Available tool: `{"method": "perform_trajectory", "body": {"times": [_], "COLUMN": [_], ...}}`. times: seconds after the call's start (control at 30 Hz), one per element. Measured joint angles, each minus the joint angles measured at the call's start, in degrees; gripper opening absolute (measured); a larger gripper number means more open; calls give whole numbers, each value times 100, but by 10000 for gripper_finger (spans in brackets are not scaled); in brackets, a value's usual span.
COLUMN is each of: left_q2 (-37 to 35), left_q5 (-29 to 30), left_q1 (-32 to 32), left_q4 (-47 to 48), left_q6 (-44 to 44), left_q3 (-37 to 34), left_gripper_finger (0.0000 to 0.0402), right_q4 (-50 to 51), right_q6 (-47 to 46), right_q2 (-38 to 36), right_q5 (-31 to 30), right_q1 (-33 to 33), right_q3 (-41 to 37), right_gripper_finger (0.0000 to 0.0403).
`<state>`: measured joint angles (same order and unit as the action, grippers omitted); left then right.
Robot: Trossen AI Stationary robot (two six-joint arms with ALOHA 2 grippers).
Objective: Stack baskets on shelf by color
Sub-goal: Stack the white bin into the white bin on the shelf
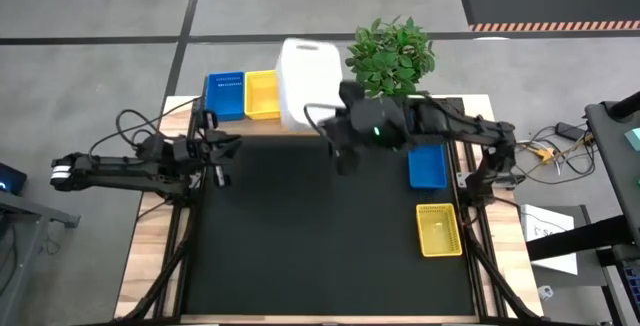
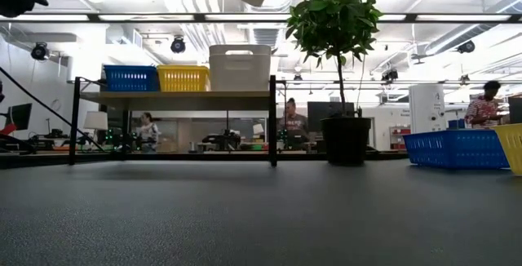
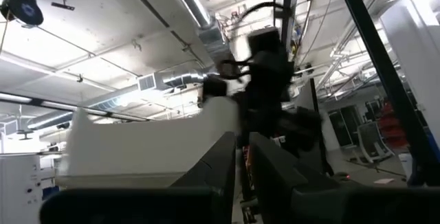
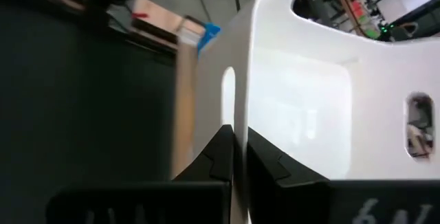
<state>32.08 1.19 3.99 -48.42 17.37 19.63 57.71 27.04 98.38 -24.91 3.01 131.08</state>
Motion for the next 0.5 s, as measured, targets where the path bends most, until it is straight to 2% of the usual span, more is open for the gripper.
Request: {"method": "perform_trajectory", "body": {"times": [0.27, 0.5], "left_q2": [-1, 7], "left_q5": [2, 4], "left_q1": [0, 0], "left_q4": [-18, -13], "left_q6": [14, 256], "left_q3": [-34, -34], "left_gripper_finger": [28, 28], "right_q4": [-471, -437], "right_q6": [425, 645], "right_q2": [306, 831], "right_q5": [780, 843], "right_q1": [-976, -1439], "right_q3": [-21, -23], "right_gripper_finger": [8, 8]}}
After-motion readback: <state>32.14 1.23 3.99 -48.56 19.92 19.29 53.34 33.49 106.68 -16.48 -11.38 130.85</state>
